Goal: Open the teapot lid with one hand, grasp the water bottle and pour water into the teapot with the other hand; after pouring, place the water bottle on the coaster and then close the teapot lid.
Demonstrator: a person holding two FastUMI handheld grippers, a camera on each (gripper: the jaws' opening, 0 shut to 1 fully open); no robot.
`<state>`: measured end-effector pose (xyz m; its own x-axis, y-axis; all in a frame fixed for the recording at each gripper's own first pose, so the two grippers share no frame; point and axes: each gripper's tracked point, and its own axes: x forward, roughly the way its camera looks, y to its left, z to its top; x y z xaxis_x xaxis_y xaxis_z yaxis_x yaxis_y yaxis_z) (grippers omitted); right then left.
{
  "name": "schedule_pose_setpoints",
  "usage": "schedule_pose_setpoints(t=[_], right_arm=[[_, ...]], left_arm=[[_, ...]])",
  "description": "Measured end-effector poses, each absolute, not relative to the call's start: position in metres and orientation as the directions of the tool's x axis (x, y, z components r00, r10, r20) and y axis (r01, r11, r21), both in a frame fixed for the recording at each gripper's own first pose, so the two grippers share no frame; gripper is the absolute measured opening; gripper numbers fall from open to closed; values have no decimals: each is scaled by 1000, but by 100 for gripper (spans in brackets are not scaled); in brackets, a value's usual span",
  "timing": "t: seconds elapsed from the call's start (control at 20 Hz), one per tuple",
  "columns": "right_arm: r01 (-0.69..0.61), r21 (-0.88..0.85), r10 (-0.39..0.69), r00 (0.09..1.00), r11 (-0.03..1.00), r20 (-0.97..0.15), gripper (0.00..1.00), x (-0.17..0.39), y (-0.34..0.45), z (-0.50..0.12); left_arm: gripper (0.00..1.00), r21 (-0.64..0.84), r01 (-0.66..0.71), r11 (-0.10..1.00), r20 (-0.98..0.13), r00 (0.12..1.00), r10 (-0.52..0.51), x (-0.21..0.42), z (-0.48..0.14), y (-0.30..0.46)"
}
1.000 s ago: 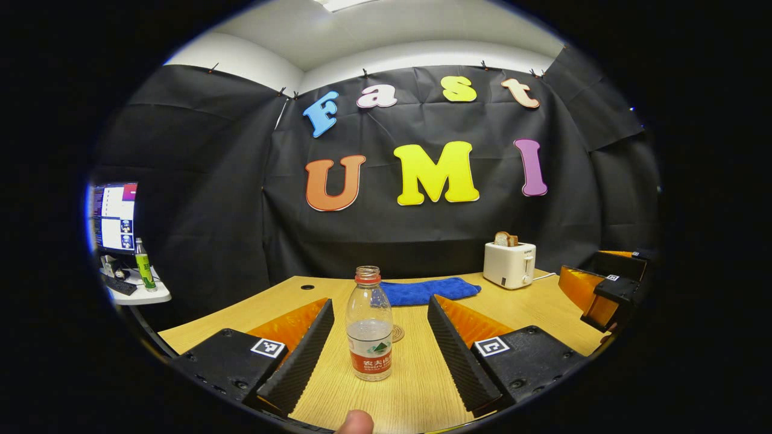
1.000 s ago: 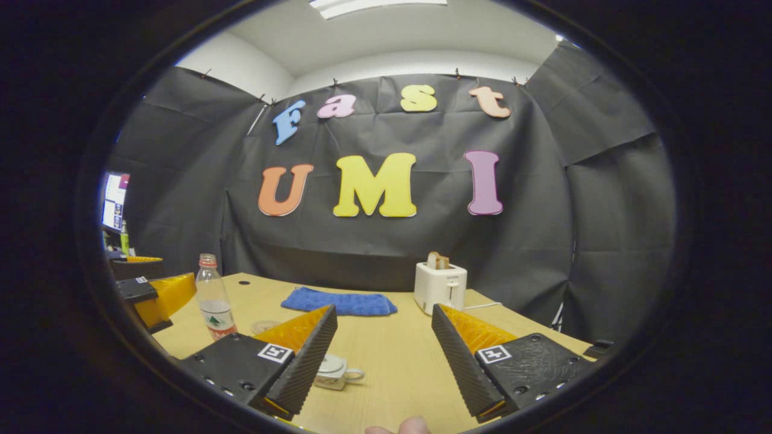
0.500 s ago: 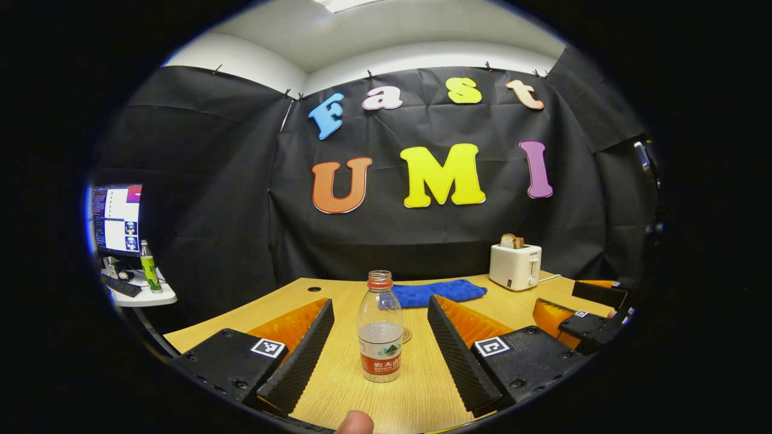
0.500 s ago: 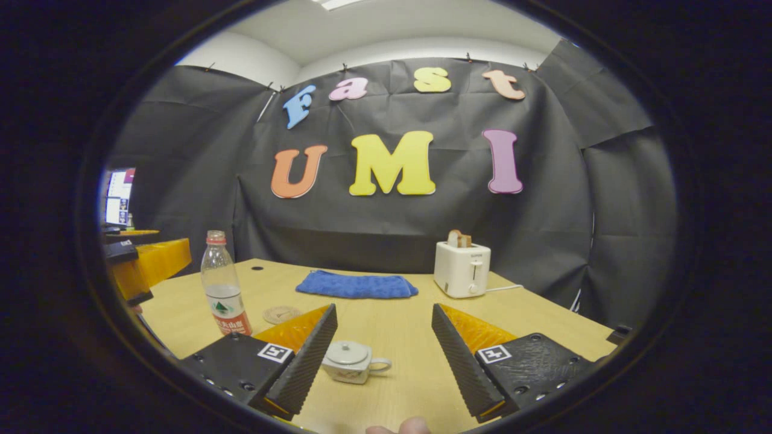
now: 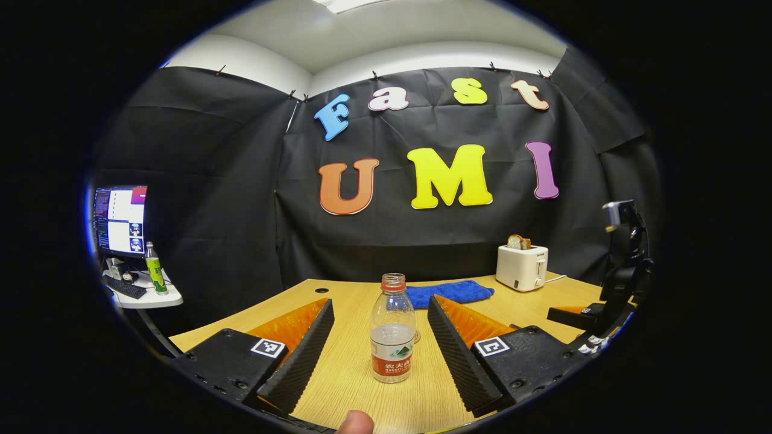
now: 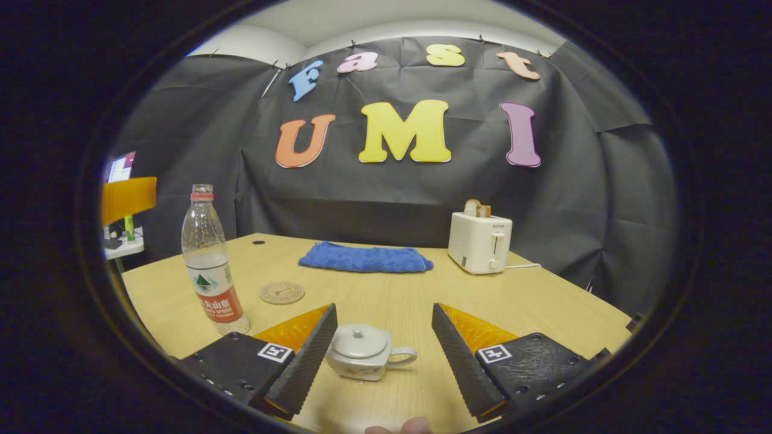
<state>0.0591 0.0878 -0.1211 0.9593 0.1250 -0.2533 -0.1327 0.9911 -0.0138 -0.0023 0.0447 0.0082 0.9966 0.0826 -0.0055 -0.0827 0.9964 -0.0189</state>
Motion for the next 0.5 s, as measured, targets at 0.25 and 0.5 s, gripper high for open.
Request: schedule_pose_setpoints(t=[0.25,0.5], right_arm=[[-155,-38,139,952,987,-271,95,69,95,-128],[-173,-52,151,945,984,-289,70,77,103,-134]], left_arm=[[98,-18,-91,996,-14,996,91,-2,7,46],[98,-15,-98,995,-29,995,97,0,2,49]])
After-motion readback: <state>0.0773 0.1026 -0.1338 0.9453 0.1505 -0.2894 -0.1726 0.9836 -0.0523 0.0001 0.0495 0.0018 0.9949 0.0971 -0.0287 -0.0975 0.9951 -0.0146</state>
